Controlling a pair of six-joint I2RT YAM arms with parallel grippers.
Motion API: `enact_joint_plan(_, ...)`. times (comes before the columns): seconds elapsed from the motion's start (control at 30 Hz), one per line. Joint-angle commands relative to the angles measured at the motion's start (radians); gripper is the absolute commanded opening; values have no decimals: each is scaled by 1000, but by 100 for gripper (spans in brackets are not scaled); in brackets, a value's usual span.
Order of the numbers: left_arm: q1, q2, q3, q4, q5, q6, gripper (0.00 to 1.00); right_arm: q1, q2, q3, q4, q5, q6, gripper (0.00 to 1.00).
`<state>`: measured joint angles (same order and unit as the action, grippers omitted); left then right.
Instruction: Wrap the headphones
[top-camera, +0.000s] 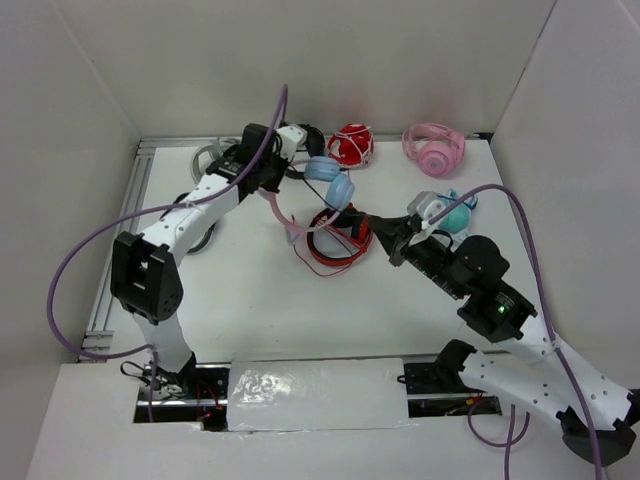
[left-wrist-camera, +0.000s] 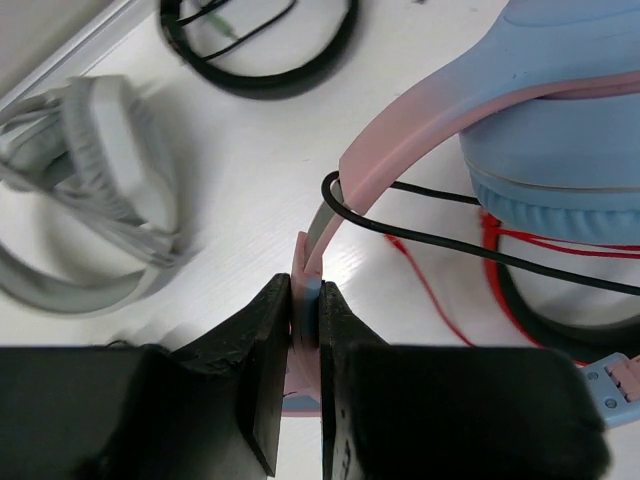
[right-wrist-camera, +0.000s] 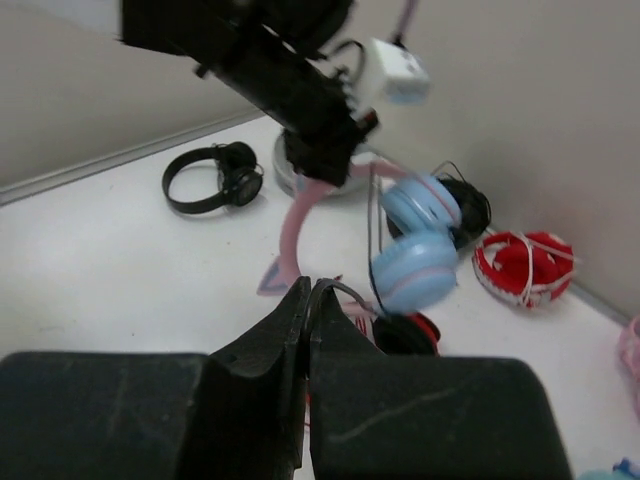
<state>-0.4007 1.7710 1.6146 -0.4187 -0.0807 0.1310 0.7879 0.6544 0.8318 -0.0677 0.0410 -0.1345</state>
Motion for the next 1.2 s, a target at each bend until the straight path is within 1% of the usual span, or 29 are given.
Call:
enact_joint_plan(0.0,-72,10,50,95,-8,5,0,11,63,92,-32,-197,-132,0)
enact_joint_plan(0.03,-91,11,45,103,-14,12,0,10,83,101,-30,-242,-151,0)
enact_joint_plan(0.07,-134,11,41,116,-31,27,0,10,127,127,-32,-253,-183,0)
enact_joint_plan(0.13,-189,10,15,135,-44,44,0,8,166,165,-70,-282,-238,0)
enact_joint_plan(0.27,-248,-34,-65,219,-13,51,0,-2,234,237,-92,-328,-319,0)
enact_joint_plan(0.33,-288,-57,-113,236,-2,61,0,-48,247,259,-101,-375,-329,0)
enact_joint_plan(0.47,-361,-149,-221,310,1,105,0,-194,254,253,-52,-571,-272,0)
enact_joint_plan(0.5,-372,-165,-237,329,4,105,0,-220,249,241,-8,-599,-260,0)
enact_joint_plan(0.53,-391,-180,-251,336,13,98,0,-272,243,228,17,-630,-226,0)
enact_joint_plan(0.57,-403,-229,-280,351,31,90,0,-323,225,193,47,-697,-196,0)
enact_joint_plan(0.6,-403,-229,-294,351,32,90,0,-323,225,193,63,-729,-195,0)
enact_joint_plan(0.67,-418,-277,-333,377,71,82,0,-380,215,167,63,-792,-160,0)
enact_joint_plan(0.7,-429,-294,-346,386,94,81,0,-395,212,158,116,-843,-133,0)
enact_joint_plan(0.77,-435,-340,-381,409,165,78,0,-430,206,132,135,-900,-117,0)
enact_joint_plan(0.8,-443,-353,-392,409,183,76,0,-441,200,122,158,-953,-102,0)
enact_joint_plan(0.87,-449,-386,-412,445,217,73,0,-464,179,104,181,-1006,-96,0)
enact_joint_plan(0.97,-469,-418,-420,454,252,61,0,-472,166,99,207,-1023,-82,0)
enact_joint_plan(1.0,-492,-424,-426,460,252,65,0,-470,169,105,209,-1018,-65,0)
enact_joint_plan(1.07,-518,-446,-443,481,236,81,0,-470,192,127,207,-963,-36,0)
enact_joint_plan(1.1,-550,-450,-449,489,223,96,0,-470,200,130,226,-925,20,0)
enact_joint_plan(1.13,-566,-461,-459,495,214,107,0,-470,212,124,245,-837,54,0)
enact_joint_plan(1.17,-578,-466,-464,498,211,114,0,-472,212,118,284,-796,84,0)
